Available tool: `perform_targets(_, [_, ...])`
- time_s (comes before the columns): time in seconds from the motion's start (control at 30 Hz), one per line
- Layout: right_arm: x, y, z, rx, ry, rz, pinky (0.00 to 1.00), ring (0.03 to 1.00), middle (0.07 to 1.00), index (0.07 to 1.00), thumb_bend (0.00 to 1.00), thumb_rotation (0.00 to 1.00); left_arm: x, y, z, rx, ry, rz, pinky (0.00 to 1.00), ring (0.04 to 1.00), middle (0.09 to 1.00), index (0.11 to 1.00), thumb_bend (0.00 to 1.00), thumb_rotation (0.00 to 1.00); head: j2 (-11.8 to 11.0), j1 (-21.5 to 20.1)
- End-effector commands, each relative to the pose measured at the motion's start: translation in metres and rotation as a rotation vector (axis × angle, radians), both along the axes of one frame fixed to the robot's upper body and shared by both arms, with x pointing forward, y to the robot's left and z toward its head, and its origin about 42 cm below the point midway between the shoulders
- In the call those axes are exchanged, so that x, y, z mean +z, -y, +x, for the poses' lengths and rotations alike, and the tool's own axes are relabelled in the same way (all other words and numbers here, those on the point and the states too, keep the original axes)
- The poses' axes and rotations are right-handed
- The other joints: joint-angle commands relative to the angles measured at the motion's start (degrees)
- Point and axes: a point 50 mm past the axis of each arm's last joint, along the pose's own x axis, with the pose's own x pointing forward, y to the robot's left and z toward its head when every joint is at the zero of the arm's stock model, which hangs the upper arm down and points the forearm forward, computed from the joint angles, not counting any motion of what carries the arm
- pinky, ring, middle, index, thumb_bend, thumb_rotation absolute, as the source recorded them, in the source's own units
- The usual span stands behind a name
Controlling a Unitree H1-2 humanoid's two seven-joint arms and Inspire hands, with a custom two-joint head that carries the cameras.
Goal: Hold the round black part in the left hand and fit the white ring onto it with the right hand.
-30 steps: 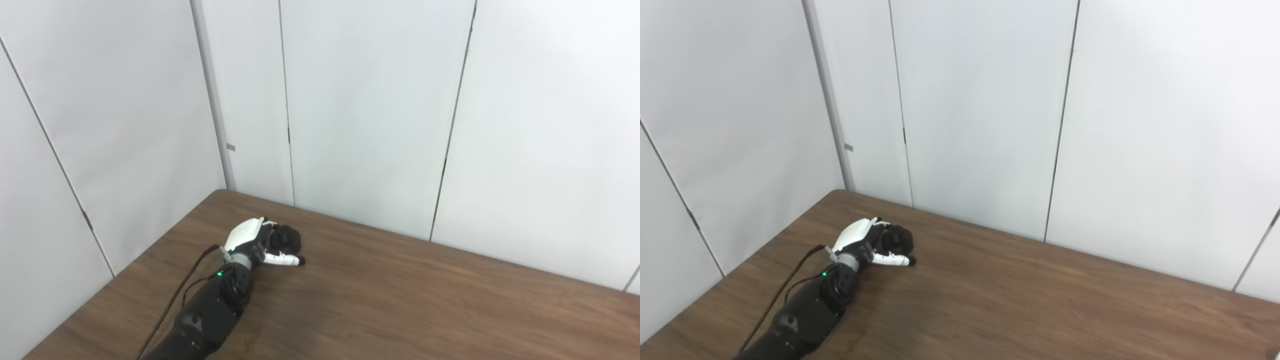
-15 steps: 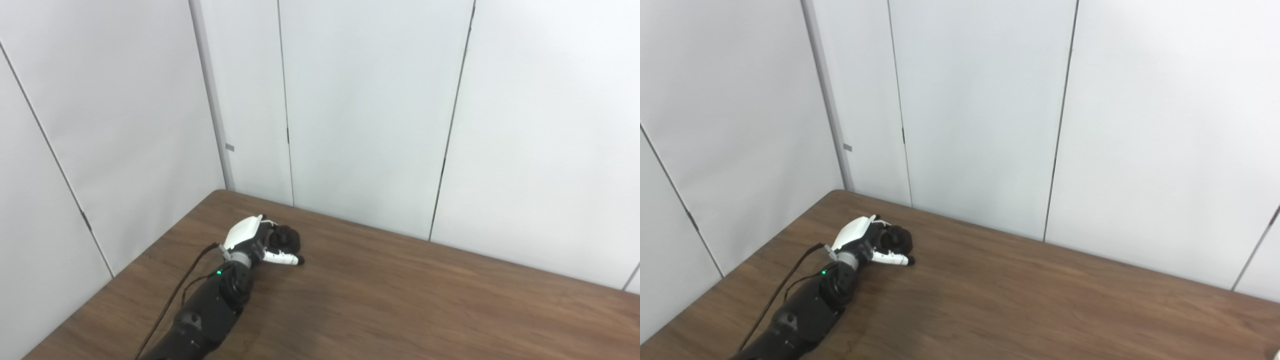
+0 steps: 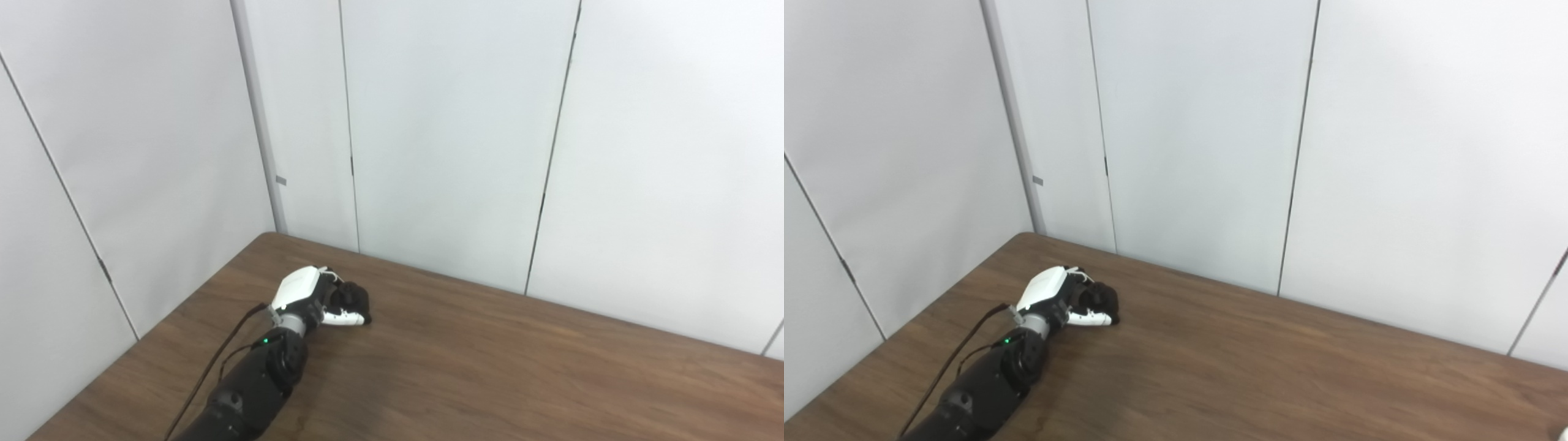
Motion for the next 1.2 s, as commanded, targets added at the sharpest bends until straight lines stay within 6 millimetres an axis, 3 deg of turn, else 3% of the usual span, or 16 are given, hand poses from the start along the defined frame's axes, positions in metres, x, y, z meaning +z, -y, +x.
perform_targets(0.0, [-0.011,0.015,-0.012,-0.053,-0.123,-0.037,1.0,1.0,1.0,1.0,0.83,0.75,-0.019,-0.004,-0.009,0.004,-0.094,0.013,1.0,1.0,0.906,0.479,0.52,0.05,0.1,0.0])
perform_targets(0.37, [-0.012,0.015,-0.011,-0.054,-0.125,-0.033,1.0,1.0,1.0,1.0,0.83,0.74,-0.024,0.003,-0.011,-0.036,-0.09,-0.002,1.0,1.0,0.904,0.479,0.52,0.05,0.1,-0.3])
perform_targets(0.6, [-0.011,0.01,-0.011,-0.057,-0.124,-0.023,1.0,1.0,1.0,1.0,0.83,0.74,-0.022,0.019,-0.013,-0.094,-0.055,-0.024,1.0,1.0,0.909,0.48,0.52,0.05,0.1,-1.08])
perform_targets(0.9, [-0.007,0.0,-0.01,-0.056,-0.099,-0.01,1.0,1.0,1.0,1.0,0.83,0.76,-0.026,0.053,-0.028,-0.236,0.005,-0.018,1.0,1.0,0.894,0.478,0.52,0.05,0.39,-3.2])
perform_targets(1.17, [0.006,-0.008,0.002,-0.082,-0.033,0.032,0.99,1.0,1.0,0.999,0.84,0.71,-0.021,0.094,-0.049,-0.366,0.087,-0.038,1.0,1.0,0.89,0.478,0.52,0.05,0.42,-7.07])
